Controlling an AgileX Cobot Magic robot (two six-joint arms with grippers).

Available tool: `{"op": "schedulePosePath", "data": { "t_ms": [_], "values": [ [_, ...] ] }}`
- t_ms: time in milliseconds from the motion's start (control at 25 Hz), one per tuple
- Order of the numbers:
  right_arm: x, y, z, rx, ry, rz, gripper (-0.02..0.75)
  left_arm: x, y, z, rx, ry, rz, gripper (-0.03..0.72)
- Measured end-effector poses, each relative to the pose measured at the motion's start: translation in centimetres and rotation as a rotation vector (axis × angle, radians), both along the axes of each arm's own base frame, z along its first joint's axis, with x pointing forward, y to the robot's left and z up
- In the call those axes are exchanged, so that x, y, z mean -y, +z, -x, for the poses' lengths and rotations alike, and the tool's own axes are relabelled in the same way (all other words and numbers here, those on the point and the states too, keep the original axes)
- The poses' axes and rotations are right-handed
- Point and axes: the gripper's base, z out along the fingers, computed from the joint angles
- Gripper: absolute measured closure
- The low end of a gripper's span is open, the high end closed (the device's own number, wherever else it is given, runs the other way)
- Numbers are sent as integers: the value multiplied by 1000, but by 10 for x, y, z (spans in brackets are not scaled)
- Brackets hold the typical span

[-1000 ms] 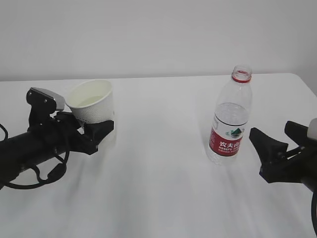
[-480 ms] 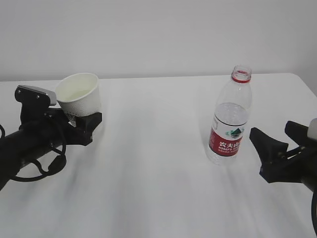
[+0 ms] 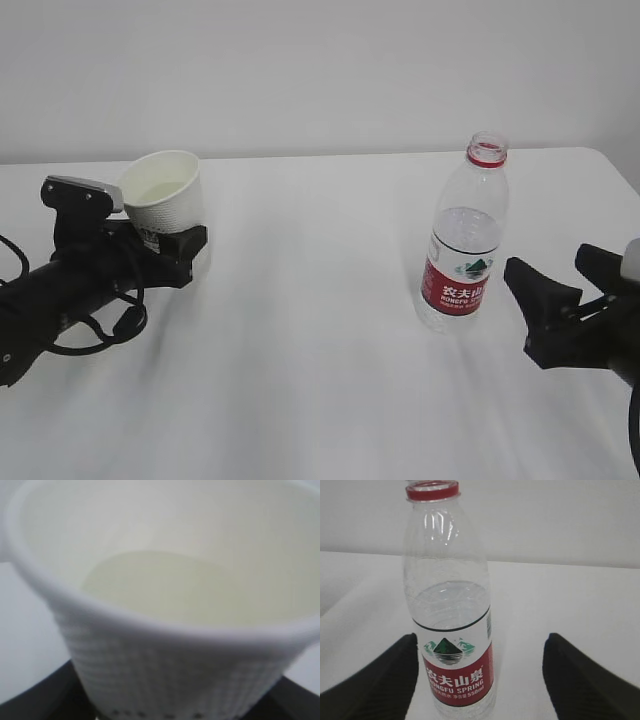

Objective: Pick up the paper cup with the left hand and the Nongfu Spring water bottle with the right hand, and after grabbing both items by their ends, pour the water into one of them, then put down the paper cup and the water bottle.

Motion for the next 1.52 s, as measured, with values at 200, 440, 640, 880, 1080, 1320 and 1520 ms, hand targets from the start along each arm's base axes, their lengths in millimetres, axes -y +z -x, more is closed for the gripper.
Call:
{"op": "schedulePosePath", "data": {
  "t_ms": [200, 440, 640, 880, 1080, 1320, 1520],
  "values": [
    [0, 0, 0, 2, 1, 6, 148, 1, -2, -4, 3, 8, 3, 185],
    [0, 0, 0, 4, 3, 14, 148, 0, -16, -3, -35, 13, -8, 185],
    [0, 0, 0, 4, 3, 14, 148, -1, -22, -2, -51, 13, -12, 185],
    [0, 0, 0, 4, 3, 16, 148, 0, -27, -2, -51, 8, -13, 83],
    [0, 0, 0, 4, 3, 16, 148, 0, -27, -2, -47, 8, -10, 62],
    [0, 0, 0, 5, 4, 18, 153, 0, -26, -2, -44, 5, -11, 55],
    [0, 0, 0, 5, 4, 18, 162, 0, -26, -2, -81, 28, 68, 11]
  ]
}}
